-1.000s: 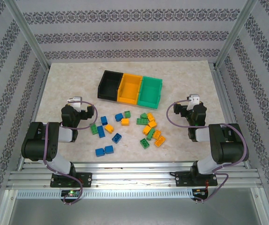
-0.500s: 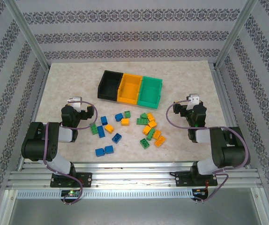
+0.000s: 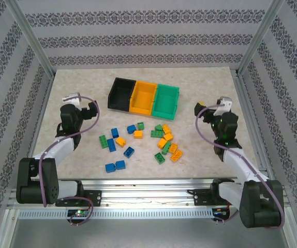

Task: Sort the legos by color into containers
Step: Rotate the container at the top-center of the table.

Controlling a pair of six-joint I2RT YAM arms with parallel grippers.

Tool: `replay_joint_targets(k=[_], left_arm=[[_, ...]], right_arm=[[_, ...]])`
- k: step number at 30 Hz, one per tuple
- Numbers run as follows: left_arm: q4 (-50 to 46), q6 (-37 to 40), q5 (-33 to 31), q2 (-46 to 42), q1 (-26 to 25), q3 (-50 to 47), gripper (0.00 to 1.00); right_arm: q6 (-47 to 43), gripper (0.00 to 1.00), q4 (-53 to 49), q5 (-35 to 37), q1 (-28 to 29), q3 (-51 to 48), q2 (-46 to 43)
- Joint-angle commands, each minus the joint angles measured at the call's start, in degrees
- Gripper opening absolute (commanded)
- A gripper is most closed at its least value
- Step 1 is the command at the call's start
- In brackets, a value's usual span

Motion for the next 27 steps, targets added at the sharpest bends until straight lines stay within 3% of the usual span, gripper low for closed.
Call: replay_joint_targets(k=[1, 4, 9, 12, 16, 21, 27], left_arm=[[-11.9, -8.6, 5.7, 2.9, 0.5, 4.5, 0.99], [-16.8, -10.2, 11.9, 8.4, 0.6, 11.4, 0.99], [-24.7, -12.4, 22.6, 21.8, 1.2, 25.7, 0.99], [-27.0, -13.8, 29.2, 30.1, 1.4, 34.1, 0.99], [-26.9, -17.0, 32.2, 38.0, 1.3, 42.4, 1.00], [-21.2, -22.8, 37.4, 42.1, -0.7, 44.5, 1.00], [-20.9, -22.7, 34.6, 39.6, -6.1, 39.2, 1.00]], right_arm=[[7.1, 0.98, -14.7, -12.7, 0.7, 6.3, 4.4], [8.2, 0.98, -17.1, -16.9, 3.5, 9.8, 10.6], [6.0, 0.98, -21.1, -16.3, 8.1, 14.7, 20.8], [7.3, 0.98, -18.7, -16.9, 8.8, 14.0, 23.2], [7.2, 0.98, -18.0, -14.4, 10.0, 12.4, 22.7], [7.1, 0.98, -18.4, -11.6, 10.5, 11.1, 22.5], [7.9, 0.98, -18.8, -11.3, 10.5, 11.2, 22.6]])
